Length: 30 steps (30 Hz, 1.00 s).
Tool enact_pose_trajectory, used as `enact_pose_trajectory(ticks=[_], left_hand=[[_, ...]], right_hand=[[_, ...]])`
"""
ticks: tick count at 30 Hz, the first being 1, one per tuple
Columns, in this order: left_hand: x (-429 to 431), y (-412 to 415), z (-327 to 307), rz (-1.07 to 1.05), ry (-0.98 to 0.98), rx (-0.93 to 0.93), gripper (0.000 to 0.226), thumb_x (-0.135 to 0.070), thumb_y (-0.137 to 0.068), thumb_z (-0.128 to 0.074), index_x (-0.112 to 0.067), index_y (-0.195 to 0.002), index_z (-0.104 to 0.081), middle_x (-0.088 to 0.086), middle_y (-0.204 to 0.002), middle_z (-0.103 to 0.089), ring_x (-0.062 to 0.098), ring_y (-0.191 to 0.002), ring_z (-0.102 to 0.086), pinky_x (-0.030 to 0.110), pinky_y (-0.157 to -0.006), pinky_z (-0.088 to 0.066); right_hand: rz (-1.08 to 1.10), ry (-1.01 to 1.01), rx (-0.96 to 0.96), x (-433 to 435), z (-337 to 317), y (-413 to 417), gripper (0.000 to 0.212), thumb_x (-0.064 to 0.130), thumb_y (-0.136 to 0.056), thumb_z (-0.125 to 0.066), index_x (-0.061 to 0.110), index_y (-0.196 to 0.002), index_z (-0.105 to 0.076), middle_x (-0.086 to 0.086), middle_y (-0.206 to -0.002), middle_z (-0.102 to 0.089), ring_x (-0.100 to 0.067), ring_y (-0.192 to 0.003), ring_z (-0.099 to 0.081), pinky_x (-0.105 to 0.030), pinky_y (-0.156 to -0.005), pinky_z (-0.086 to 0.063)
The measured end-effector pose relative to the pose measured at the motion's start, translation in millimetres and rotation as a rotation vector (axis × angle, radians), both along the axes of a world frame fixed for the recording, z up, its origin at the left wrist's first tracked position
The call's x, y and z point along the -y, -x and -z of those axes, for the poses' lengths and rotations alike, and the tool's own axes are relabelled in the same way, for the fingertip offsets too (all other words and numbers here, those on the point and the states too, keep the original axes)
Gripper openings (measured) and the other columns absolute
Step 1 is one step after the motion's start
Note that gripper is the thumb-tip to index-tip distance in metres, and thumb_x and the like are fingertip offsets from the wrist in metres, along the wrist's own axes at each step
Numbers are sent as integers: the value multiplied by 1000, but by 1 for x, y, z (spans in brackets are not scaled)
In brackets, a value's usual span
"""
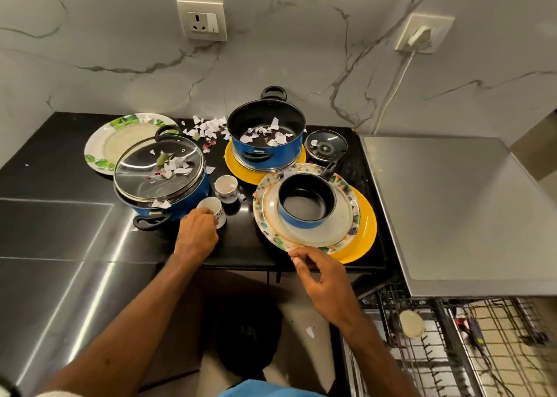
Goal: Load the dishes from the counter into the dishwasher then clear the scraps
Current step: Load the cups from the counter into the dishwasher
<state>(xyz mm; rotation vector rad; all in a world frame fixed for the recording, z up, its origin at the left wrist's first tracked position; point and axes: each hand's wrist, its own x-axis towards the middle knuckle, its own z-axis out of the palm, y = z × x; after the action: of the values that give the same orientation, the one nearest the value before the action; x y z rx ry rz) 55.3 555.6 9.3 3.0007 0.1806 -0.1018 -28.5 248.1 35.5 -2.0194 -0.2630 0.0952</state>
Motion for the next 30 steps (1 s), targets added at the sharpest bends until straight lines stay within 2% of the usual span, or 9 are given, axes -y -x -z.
enact_pose_trajectory(ticks=[7,10,13,18,21,23,25,28,30], left_hand=[[48,46,-35,58,364,74,19,-14,-91,-72,-19,-108,-79,-6,-126,-68,13,-114,-62,33,-104,-48],[86,50,-53,165,478,59,18,-19,-89,-76,-27,-104,-81,-16,-118,-67,-3,-110,-59,17,-104,-43],[135,46,-62,254,569,-1,18,-22,-88,-77,-32,-102,-81,-25,-114,-62,-9,-109,-55,-2,-92,-32],[222,41,-63,386,763,-79,16,-21,-86,-79,-33,-97,-82,-22,-115,-68,-6,-108,-60,5,-93,-43],[271,38,-55,488,823,-145,16,-24,-86,-79,-36,-96,-81,-21,-115,-71,-5,-109,-63,19,-99,-48],[299,39,-50,554,844,-244,16,-25,-89,-77,-37,-99,-80,-22,-116,-70,-5,-109,-63,17,-99,-48],[330,41,-45,604,826,-345,14,-25,-90,-75,-34,-100,-80,-22,-116,-69,-6,-108,-62,11,-97,-46],[369,36,-29,653,733,-384,11,-24,-90,-73,-30,-97,-79,-21,-117,-70,-5,-104,-64,10,-94,-46],[393,30,-15,635,655,-405,14,-20,-91,-70,-31,-99,-75,-14,-117,-71,-1,-100,-65,12,-89,-48]], right_hand=[[31,-81,-67,6,4,-4,19,28,-101,-68,27,-120,-71,15,-111,-73,-9,-105,-70,-21,-88,-58],[119,-196,-228,14,5,-5,35,40,-98,-69,30,-131,-64,13,-121,-70,-3,-108,-69,-21,-89,-57],[207,-319,-394,35,10,-6,53,63,-91,-66,37,-136,-58,11,-126,-69,-7,-111,-70,-32,-94,-59],[408,-708,-550,99,5,7,40,37,-98,-68,18,-133,-64,-10,-118,-76,-32,-103,-75,-43,-92,-62],[533,-977,-595,149,4,24,43,23,-95,-72,9,-134,-61,-22,-123,-72,-38,-107,-70,-43,-93,-62],[598,-1110,-608,179,5,36,44,15,-95,-72,5,-135,-58,-26,-128,-69,-40,-112,-65,-42,-92,-62],[662,-1163,-598,207,10,47,44,9,-95,-71,4,-136,-57,-28,-128,-69,-40,-113,-64,-39,-85,-64],[782,-1084,-577,245,27,64,49,6,-90,-75,7,-135,-59,-24,-128,-70,-38,-108,-70,-31,-71,-65],[839,-1025,-602,270,45,78,53,8,-85,-79,8,-134,-60,-22,-128,-71,-38,-109,-72,-31,-70,-65]])
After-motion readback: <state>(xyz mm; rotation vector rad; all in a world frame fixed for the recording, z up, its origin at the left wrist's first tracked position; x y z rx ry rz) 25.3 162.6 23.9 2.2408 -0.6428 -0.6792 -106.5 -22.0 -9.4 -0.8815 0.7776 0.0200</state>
